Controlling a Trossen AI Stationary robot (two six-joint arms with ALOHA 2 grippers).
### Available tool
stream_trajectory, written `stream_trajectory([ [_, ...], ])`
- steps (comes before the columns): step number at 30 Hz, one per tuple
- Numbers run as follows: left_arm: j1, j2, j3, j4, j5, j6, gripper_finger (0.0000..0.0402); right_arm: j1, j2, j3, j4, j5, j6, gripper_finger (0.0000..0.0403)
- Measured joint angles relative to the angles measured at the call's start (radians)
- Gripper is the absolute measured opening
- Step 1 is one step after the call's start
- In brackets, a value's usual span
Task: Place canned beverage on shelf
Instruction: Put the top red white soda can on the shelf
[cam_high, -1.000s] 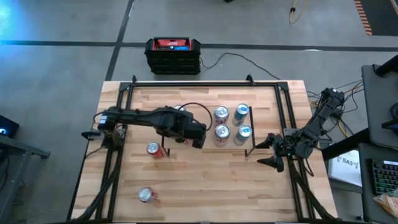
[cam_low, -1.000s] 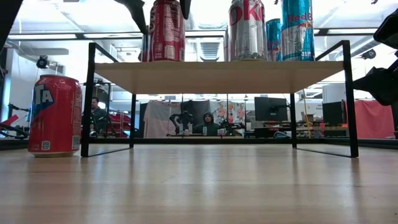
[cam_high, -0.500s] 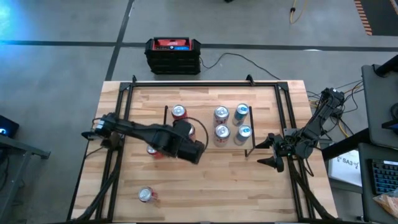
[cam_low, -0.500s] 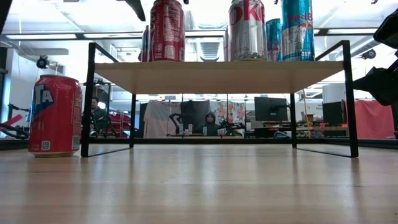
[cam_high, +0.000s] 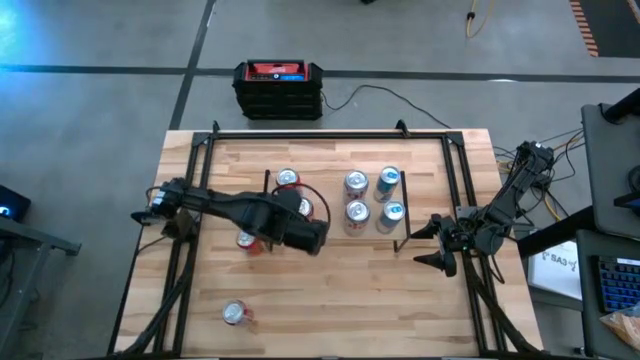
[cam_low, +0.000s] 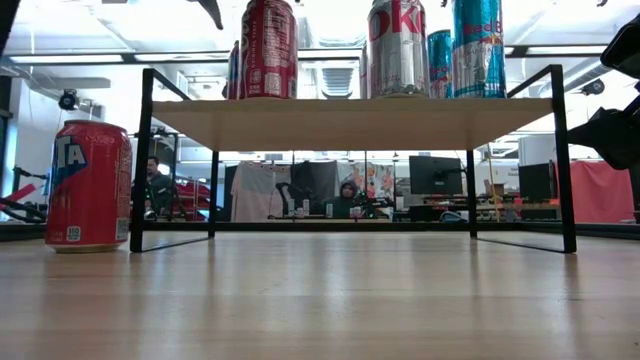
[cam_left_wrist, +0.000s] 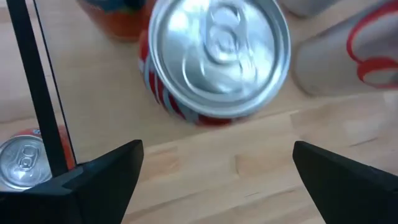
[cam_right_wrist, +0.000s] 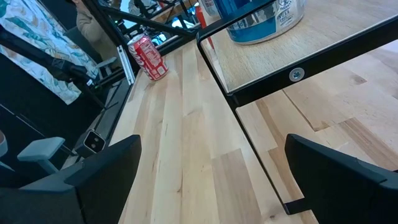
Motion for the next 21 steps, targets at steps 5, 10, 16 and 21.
stream_trajectory([
  [5, 0.035, -0.016, 0.000, 0.000, 0.022, 0.002, 0.0398, 0.000, 0.000, 0.000, 0.000, 0.000, 0.000, 0.0384],
  [10, 0.058, -0.038, 0.000, 0.000, 0.024, 0.026, 0.0398, 0.000, 0.000, 0.000, 0.000, 0.000, 0.000, 0.0384],
  [16, 0.072, -0.051, 0.001, 0.000, 0.024, 0.011, 0.0398, 0.000, 0.000, 0.000, 0.000, 0.000, 0.000, 0.0384],
  [21, 0.088, -0.051, 0.001, 0.000, 0.023, 0.056, 0.0398, 0.000, 0.000, 0.000, 0.000, 0.000, 0.000, 0.0384],
])
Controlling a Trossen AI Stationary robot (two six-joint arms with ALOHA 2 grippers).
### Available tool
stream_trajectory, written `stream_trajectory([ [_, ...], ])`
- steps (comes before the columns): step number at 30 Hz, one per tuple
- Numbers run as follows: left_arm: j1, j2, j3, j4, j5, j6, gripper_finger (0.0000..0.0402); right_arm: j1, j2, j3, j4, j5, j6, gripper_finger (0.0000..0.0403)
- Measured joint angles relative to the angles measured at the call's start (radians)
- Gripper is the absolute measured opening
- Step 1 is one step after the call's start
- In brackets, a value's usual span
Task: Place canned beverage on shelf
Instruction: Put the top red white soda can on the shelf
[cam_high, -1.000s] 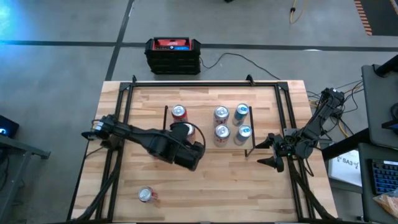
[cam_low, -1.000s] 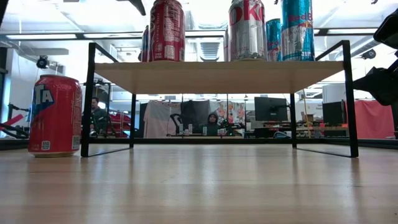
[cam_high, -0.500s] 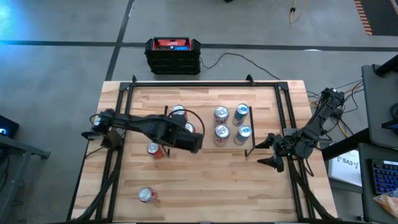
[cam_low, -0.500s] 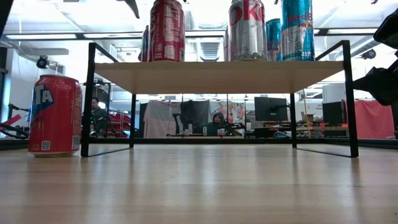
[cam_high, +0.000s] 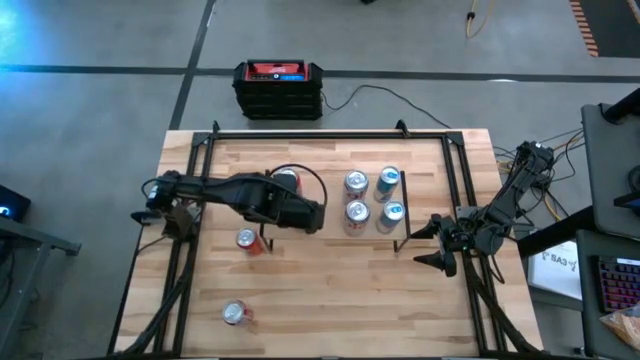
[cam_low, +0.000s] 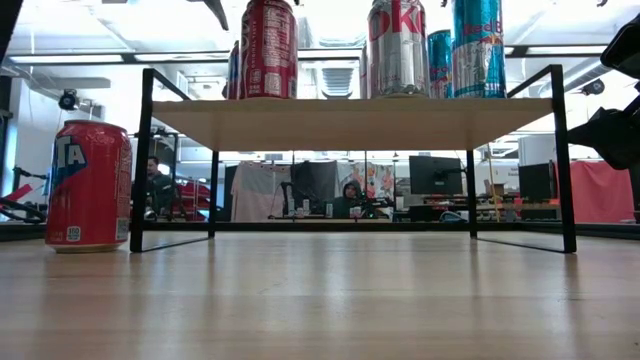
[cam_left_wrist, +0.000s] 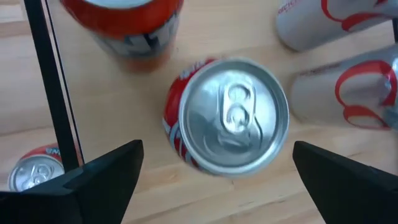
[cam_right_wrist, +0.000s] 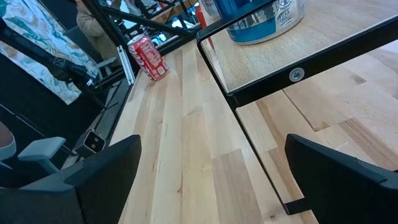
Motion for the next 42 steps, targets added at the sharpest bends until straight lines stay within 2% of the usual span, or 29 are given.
stream_trajectory([
  [7, 0.016, 0.000, 0.000, 0.000, 0.000, 0.018, 0.0383, 0.000, 0.000, 0.000, 0.000, 0.000, 0.000, 0.0384],
  [18, 0.017, 0.004, 0.000, 0.003, -0.021, 0.029, 0.0290, 0.000, 0.000, 0.000, 0.000, 0.000, 0.000, 0.0384],
  [23, 0.020, 0.018, 0.002, 0.010, -0.040, 0.042, 0.0259, 0.000, 0.000, 0.000, 0.000, 0.000, 0.000, 0.0384],
  [33, 0.027, 0.026, 0.002, 0.026, -0.033, -0.003, 0.0260, 0.000, 0.000, 0.000, 0.000, 0.000, 0.000, 0.0384],
  [38, 0.027, 0.027, 0.001, 0.027, 0.011, -0.093, 0.0260, 0.000, 0.000, 0.000, 0.000, 0.000, 0.000, 0.0384],
  [42, 0.026, 0.039, -0.007, 0.029, 0.085, -0.152, 0.0258, 0.000, 0.000, 0.000, 0.000, 0.000, 0.000, 0.0384],
])
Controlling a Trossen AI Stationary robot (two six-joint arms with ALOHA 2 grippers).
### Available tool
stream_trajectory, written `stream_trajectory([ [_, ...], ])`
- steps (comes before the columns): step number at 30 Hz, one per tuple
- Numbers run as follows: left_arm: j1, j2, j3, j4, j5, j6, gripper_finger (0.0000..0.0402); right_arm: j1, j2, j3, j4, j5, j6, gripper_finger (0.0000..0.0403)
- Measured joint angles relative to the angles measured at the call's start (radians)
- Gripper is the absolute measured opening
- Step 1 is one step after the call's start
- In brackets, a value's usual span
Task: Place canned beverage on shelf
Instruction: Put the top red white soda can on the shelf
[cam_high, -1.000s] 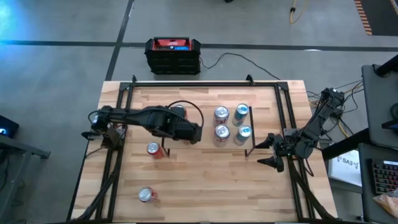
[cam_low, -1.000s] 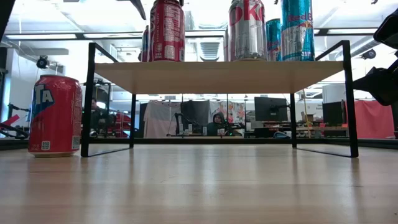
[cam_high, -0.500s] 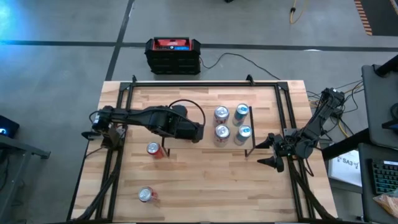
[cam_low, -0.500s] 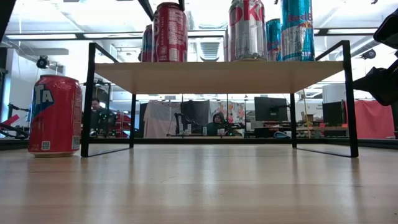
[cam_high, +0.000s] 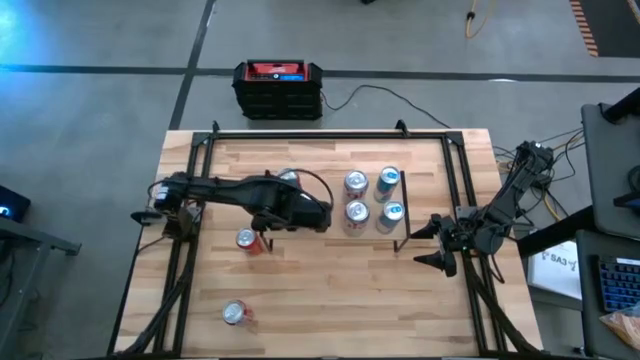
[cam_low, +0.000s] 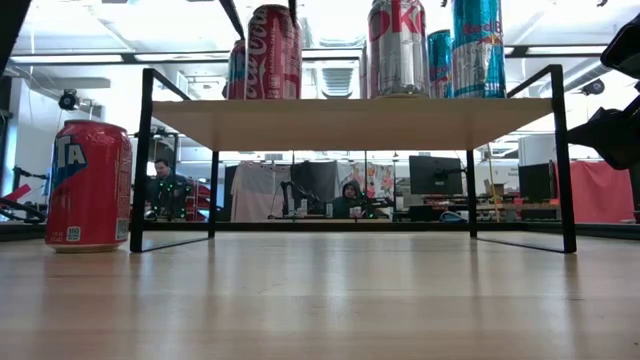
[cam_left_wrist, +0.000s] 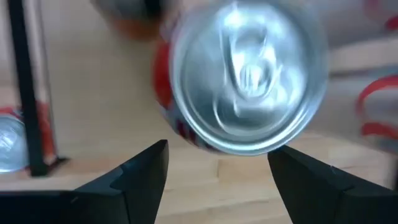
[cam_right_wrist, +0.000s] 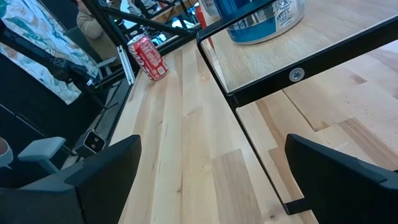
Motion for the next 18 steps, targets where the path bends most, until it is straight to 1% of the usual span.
stream_trajectory([
  [2, -0.001, 0.008, -0.001, 0.007, 0.026, -0.015, 0.0258, 0.000, 0.000, 0.000, 0.000, 0.000, 0.000, 0.0384],
  [10, 0.001, 0.004, 0.003, 0.002, 0.026, -0.008, 0.0258, 0.000, 0.000, 0.000, 0.000, 0.000, 0.000, 0.0384],
  [15, -0.007, 0.003, 0.032, -0.011, 0.025, 0.066, 0.0239, 0.000, 0.000, 0.000, 0.000, 0.000, 0.000, 0.0384],
  [18, -0.020, 0.009, 0.039, -0.023, -0.010, 0.083, 0.0222, 0.000, 0.000, 0.000, 0.000, 0.000, 0.000, 0.0384],
])
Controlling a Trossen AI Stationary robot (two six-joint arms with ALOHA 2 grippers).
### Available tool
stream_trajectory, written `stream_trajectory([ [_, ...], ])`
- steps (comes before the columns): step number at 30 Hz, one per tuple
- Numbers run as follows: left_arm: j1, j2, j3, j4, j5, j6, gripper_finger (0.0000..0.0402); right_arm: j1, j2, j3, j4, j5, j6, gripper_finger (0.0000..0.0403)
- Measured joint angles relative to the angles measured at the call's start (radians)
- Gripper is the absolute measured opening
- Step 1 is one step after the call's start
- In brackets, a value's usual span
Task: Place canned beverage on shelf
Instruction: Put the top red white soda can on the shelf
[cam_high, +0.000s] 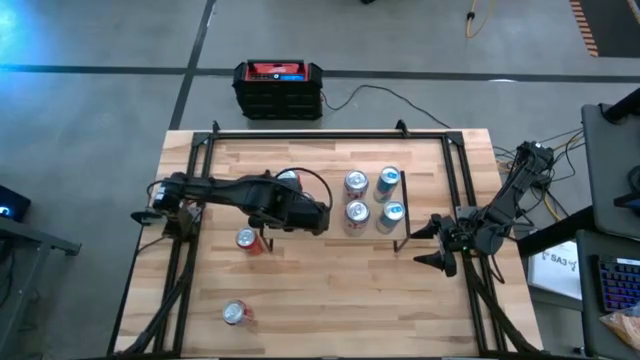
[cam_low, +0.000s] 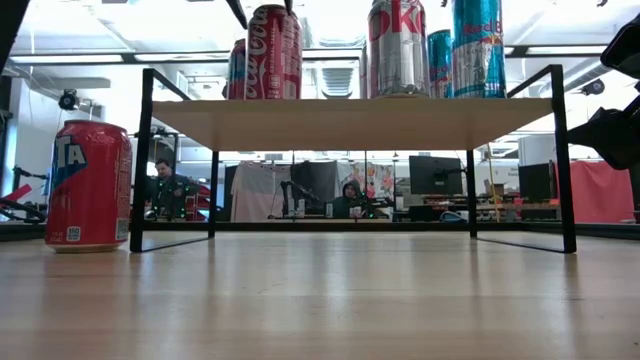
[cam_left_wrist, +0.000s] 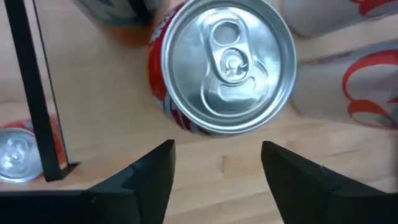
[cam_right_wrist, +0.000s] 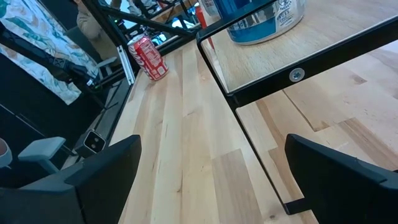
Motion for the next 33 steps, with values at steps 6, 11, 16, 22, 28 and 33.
stream_trajectory([
  [6, -0.044, 0.010, -0.001, -0.006, -0.027, 0.048, 0.0196, 0.000, 0.000, 0.000, -0.001, 0.000, 0.000, 0.0384],
  [11, -0.104, 0.011, -0.001, -0.007, -0.138, 0.139, 0.0183, 0.000, 0.000, 0.000, 0.000, 0.000, 0.000, 0.0384],
  [16, -0.156, 0.011, -0.005, -0.005, -0.208, 0.176, 0.0165, 0.000, 0.000, 0.000, 0.000, 0.000, 0.000, 0.0384],
  [22, -0.216, 0.011, -0.050, -0.006, -0.316, 0.173, 0.0145, 0.000, 0.000, 0.000, 0.000, 0.000, 0.000, 0.0384],
  [28, -0.294, 0.011, -0.132, -0.002, -0.470, 0.166, 0.0140, 0.000, 0.000, 0.000, 0.000, 0.000, 0.000, 0.0384],
  [33, -0.359, 0.011, -0.209, 0.027, -0.622, 0.159, 0.0140, 0.000, 0.000, 0.000, 0.000, 0.000, 0.000, 0.0384],
])
